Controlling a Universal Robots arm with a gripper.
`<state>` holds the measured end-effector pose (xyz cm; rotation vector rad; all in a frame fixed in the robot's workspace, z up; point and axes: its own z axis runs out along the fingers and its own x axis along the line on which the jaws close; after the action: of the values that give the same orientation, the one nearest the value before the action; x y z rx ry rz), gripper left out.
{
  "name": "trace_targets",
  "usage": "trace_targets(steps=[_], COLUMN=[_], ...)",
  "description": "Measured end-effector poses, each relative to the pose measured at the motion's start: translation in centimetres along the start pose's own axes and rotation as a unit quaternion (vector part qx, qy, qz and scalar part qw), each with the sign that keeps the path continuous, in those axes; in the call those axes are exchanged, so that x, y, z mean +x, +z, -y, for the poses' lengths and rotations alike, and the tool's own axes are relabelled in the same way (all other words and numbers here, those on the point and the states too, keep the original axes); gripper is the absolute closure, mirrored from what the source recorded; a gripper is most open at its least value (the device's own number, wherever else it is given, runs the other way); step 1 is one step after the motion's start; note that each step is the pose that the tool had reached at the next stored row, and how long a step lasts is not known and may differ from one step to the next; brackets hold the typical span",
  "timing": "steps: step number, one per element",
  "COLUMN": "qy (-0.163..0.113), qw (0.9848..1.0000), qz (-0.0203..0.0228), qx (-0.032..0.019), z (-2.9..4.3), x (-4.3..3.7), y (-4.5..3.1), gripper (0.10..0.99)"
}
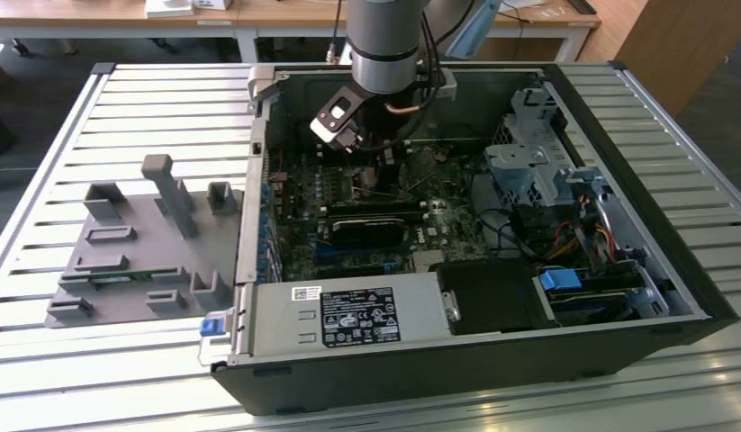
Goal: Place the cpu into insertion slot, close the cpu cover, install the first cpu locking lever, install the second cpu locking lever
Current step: 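Place the cpu into insertion slot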
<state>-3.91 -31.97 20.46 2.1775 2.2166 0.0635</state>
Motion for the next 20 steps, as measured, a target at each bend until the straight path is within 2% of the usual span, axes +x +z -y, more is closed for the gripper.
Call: trace_targets(steps=[20], qy=[0.009], qw=[1.0000], qz=[0.0005], qx=[-0.0001], z=[0.06], x=[0.07], y=[0.84], gripper=[0.545])
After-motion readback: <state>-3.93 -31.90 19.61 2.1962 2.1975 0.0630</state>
